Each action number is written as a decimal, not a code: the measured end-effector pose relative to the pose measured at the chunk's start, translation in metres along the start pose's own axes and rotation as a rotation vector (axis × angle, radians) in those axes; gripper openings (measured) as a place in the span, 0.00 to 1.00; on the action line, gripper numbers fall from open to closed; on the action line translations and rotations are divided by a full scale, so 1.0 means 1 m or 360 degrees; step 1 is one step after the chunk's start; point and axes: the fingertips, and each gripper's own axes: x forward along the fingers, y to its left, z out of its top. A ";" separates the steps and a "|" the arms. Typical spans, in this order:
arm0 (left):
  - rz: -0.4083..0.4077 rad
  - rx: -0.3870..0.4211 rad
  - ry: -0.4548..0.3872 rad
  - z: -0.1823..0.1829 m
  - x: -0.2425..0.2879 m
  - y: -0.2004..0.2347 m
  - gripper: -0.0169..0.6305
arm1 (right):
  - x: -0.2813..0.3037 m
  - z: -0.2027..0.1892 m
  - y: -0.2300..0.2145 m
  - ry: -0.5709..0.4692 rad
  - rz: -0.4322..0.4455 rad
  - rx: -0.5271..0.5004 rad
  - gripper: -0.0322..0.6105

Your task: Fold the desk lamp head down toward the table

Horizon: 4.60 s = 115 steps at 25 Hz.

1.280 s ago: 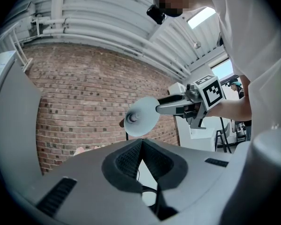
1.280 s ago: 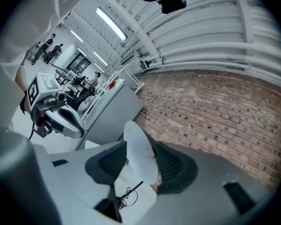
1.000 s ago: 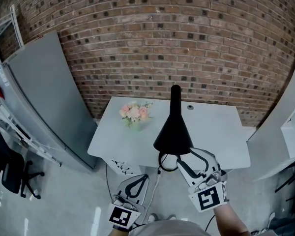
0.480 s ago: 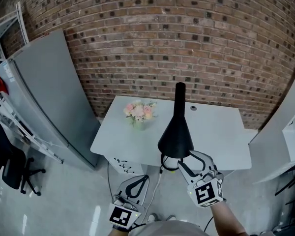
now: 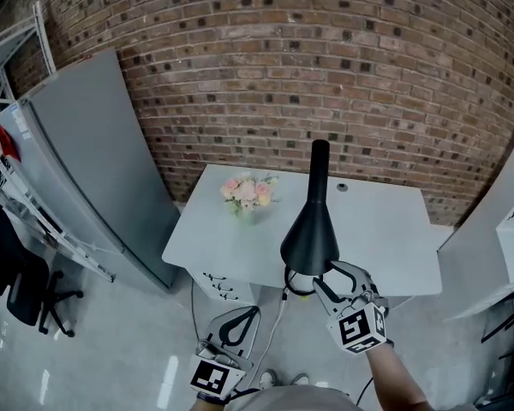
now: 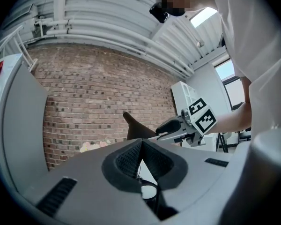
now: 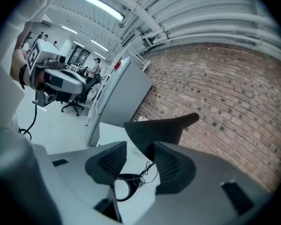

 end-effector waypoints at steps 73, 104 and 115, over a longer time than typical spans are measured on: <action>0.0022 -0.0045 0.0038 -0.015 0.034 0.022 0.04 | 0.046 -0.047 -0.005 0.0111 0.0031 0.0107 0.27; -0.0033 -0.0079 0.0031 -0.018 0.027 -0.002 0.04 | -0.029 0.010 -0.006 -0.0246 -0.0158 0.0406 0.08; -0.0043 -0.0109 0.0049 -0.021 0.013 -0.012 0.04 | -0.049 0.021 0.005 -0.0320 -0.0139 0.0585 0.08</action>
